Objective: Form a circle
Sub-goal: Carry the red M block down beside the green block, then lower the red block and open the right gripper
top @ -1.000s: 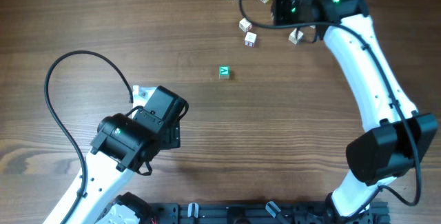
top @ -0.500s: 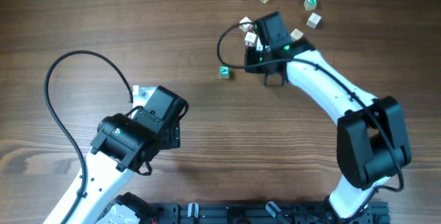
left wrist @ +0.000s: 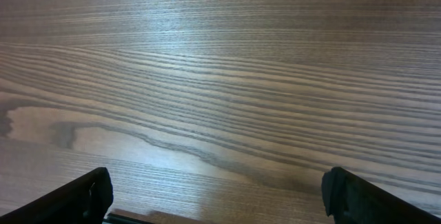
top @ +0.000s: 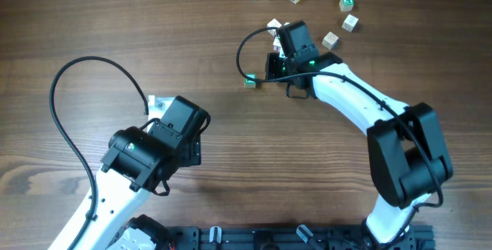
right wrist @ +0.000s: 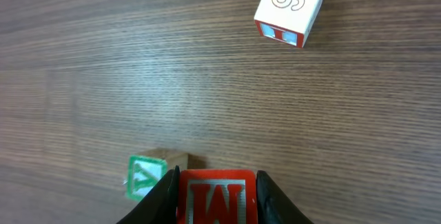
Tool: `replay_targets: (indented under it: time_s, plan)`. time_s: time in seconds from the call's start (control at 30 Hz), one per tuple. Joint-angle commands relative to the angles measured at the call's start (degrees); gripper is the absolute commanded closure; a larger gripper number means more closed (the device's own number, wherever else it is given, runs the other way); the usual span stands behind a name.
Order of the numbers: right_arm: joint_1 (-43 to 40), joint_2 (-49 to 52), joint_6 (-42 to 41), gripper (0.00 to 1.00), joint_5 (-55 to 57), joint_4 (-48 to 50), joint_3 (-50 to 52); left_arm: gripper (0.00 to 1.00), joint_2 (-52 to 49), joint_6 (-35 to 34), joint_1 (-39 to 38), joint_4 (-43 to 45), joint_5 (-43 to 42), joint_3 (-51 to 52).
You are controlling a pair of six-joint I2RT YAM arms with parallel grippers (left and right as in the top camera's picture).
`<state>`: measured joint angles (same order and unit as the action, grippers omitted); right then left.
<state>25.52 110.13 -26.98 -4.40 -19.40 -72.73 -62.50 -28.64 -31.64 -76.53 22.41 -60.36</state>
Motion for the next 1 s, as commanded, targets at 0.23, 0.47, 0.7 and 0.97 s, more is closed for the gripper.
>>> replay_targets:
  time_s: [0.23, 0.47, 0.7, 0.97]
  plan:
    - [0.20, 7.43, -0.04, 0.81, 1.44, 2.82, 0.07, 0.00, 0.42, -0.79, 0.31, 0.02, -0.52, 0.09]
    - [0.20, 7.28, -0.15, 0.60, -0.11, 3.98, -0.59, 0.00, 0.42, -0.79, 0.31, 0.02, -0.52, 0.09]
    - [0.20, 5.60, -0.92, 0.50, -0.13, 1.90, -1.16, 0.00, 0.42, -0.79, 0.31, 0.00, -0.52, 0.09]
    - [0.13, -0.61, -1.55, 0.43, 0.24, 4.46, -2.38, 0.00, 0.42, -0.79, 0.31, 0.02, -0.52, 0.09]
